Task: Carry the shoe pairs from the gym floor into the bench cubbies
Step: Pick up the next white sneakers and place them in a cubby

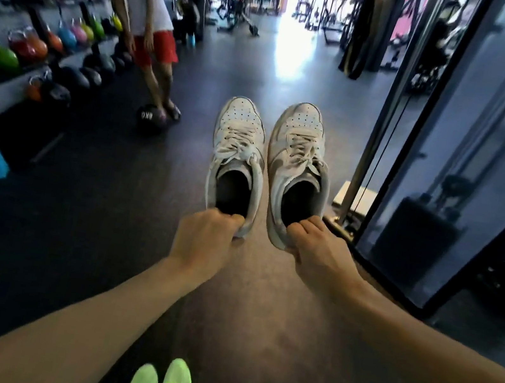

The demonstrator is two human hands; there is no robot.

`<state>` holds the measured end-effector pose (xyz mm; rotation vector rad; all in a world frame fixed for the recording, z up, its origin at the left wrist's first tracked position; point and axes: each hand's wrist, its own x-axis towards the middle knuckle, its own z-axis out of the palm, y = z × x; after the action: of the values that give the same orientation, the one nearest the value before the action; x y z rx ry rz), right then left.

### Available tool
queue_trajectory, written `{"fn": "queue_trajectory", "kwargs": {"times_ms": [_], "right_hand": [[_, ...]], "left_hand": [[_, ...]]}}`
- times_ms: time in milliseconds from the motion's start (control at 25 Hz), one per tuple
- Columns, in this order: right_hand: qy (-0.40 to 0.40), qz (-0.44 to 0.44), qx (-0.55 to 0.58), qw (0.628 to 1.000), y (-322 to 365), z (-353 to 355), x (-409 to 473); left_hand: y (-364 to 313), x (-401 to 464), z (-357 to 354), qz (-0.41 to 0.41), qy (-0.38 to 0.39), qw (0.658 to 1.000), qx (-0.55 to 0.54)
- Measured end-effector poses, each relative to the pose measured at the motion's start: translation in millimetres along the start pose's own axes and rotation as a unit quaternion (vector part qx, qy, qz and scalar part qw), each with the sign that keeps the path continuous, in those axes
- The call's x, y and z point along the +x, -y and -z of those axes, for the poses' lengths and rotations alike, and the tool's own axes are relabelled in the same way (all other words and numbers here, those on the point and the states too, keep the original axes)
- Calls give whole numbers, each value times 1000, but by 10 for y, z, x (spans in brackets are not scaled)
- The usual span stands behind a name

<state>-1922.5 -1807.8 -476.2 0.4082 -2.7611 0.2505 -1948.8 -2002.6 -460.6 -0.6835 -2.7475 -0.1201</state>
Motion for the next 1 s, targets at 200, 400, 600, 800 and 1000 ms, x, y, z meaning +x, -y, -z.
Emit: {"fn": "queue_trajectory", "kwargs": {"times_ms": [200,400,600,800,1000], "right_hand": [[-82,5,-51,995,291,1683,408],[-135,1,-105,985,641,3036,313],[-194,-13,-134,972,858,4025,-162],[-209,-34,-152,965,1030,4676,-991],[-191,-73,-172,964,1137,5227,-2025]], "left_hand": [[-128,356,1680,-25,-87,995,43],[-387,350,3005,-37,-150,986,59],[-889,60,3963,-62,-197,977,46],[-1603,-527,4534,-77,-226,970,41],[-2289,-1123,4804,-135,-228,964,-13]]}}
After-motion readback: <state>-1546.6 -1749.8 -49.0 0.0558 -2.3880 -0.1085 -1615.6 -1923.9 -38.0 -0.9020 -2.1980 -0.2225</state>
